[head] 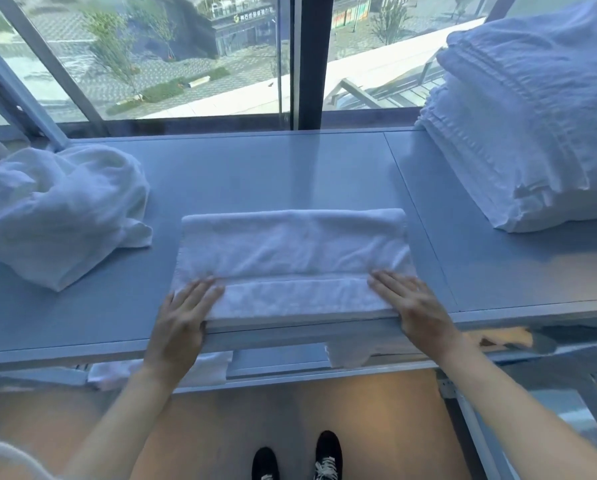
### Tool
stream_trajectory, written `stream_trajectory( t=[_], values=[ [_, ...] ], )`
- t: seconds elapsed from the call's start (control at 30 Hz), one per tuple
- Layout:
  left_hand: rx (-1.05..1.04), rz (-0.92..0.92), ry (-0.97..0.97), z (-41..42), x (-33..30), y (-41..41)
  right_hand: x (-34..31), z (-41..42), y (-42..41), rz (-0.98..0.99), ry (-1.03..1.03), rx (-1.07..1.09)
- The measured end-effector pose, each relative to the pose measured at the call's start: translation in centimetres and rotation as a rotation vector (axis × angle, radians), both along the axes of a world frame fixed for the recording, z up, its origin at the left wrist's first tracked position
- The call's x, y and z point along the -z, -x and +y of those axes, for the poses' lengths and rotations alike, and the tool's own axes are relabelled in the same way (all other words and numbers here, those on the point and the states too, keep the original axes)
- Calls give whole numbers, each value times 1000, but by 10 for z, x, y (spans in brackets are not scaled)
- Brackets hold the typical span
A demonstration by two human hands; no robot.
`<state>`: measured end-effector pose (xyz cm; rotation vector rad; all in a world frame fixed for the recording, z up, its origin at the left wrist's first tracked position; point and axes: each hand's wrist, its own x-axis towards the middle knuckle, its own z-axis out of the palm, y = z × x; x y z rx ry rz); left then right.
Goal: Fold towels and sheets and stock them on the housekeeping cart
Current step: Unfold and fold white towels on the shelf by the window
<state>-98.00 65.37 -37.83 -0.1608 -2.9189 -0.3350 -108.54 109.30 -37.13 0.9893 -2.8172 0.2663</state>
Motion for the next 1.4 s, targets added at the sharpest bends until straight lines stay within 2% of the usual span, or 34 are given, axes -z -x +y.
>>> stream_trajectory(
  t=[0.13, 0.3, 0.47, 0.57, 0.63, 0.77, 0.87, 1.03, 1.13, 1.23, 1.33, 1.4],
  values=[
    [-34, -80, -35, -4, -8, -2, -2, 8, -6, -74, -26, 31],
    [-137, -305, 13, 11, -33, 2, -17, -2, -16, -83, -2, 49],
    [98, -257, -71, 84, -36, 72, -21, -108, 12, -225, 53, 9],
    [34, -324, -4, 97, -22, 116, -16, -156, 52, -331, 20, 43],
    [-32, -340, 58, 75, -11, 124, -10, -145, 78, -343, -45, 126],
    [-70, -318, 74, 25, 0, 113, 1, -59, 118, -345, -55, 403],
    [-99, -326, 73, 16, -2, 110, 2, -29, 129, -383, -73, 458],
    [-118, -331, 71, 21, -4, 108, -7, -46, 123, -331, -152, 497],
    [-135, -344, 56, 24, -3, 104, -16, -86, 99, -270, -57, 463],
    [-196, -350, 48, 40, -5, 94, -17, -142, 62, -347, 84, 410],
    [-324, -368, 14, 68, -4, 69, -6, -180, 29, -445, 135, 472],
    [-399, -395, 11, 83, -5, 44, 4, -187, 14, -415, 109, 485]
  ],
)
